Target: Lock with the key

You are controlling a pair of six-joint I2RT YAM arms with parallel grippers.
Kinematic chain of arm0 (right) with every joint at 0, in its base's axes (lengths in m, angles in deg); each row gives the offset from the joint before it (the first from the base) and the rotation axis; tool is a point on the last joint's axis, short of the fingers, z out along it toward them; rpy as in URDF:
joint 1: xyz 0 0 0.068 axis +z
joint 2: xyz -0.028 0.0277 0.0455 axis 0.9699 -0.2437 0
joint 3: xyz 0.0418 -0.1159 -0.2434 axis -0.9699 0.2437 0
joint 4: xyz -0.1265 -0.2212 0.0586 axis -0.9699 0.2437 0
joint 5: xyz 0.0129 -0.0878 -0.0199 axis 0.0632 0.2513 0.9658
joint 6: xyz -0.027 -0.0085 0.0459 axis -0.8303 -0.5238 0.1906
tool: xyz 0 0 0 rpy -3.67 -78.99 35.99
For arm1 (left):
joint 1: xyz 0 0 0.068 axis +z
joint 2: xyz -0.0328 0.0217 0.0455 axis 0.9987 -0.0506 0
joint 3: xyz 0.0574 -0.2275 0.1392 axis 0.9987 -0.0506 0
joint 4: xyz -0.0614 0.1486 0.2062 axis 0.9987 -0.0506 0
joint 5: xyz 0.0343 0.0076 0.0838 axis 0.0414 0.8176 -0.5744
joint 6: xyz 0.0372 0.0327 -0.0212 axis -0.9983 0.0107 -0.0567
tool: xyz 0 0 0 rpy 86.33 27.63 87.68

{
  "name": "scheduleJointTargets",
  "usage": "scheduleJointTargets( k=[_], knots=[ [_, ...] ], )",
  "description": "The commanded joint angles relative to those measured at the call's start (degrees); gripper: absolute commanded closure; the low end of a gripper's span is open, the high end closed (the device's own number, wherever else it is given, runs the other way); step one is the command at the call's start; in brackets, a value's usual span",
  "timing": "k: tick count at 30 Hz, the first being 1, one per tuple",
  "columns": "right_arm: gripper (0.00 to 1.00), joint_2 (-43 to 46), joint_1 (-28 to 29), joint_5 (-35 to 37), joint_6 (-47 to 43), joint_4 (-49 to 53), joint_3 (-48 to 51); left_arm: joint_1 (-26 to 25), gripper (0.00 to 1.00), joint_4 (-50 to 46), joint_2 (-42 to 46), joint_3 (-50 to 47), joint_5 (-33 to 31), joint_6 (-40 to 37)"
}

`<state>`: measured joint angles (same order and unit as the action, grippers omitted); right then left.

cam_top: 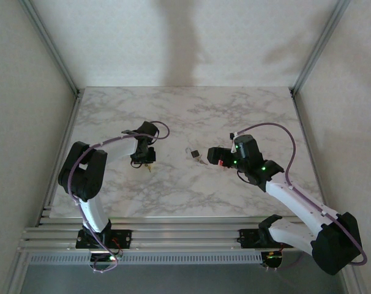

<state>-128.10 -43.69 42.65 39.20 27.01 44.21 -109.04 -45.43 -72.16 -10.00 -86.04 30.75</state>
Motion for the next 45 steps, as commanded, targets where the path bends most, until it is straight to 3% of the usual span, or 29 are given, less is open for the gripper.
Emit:
scheduleJointTargets(
  k=[1,6,11,23,27,45],
  knots=[
    [0.01,-0.3,0.5,1.0,0.6,0.5,-1.4,0.0,1.0,1.0,-2.8,-2.6,-3.4,-0.2],
    [0.01,-0.1,0.5,1.2,0.6,0.5,-1.4,-0.8,1.0,2.8,-1.0,-3.9,-1.9,-0.6],
    [0.01,0.0,0.5,1.2,0.6,0.4,-1.3,-1.9,1.0,3.6,1.1,-5.1,-5.1,0.0],
    [0.01,-0.2,0.5,0.5,0.3,0.5,-1.4,-2.0,1.0,3.3,-0.6,-5.0,-0.9,-0.8],
    [0.01,-0.4,0.5,0.3,0.3,0.4,-1.4,-2.1,1.0,2.6,0.2,-4.9,-3.2,-0.2],
    [0.01,-1.7,0.6,-1.3,0.4,0.1,-1.8,-2.1,1.0,0.6,3.0,-2.7,6.7,-0.7]
  ],
)
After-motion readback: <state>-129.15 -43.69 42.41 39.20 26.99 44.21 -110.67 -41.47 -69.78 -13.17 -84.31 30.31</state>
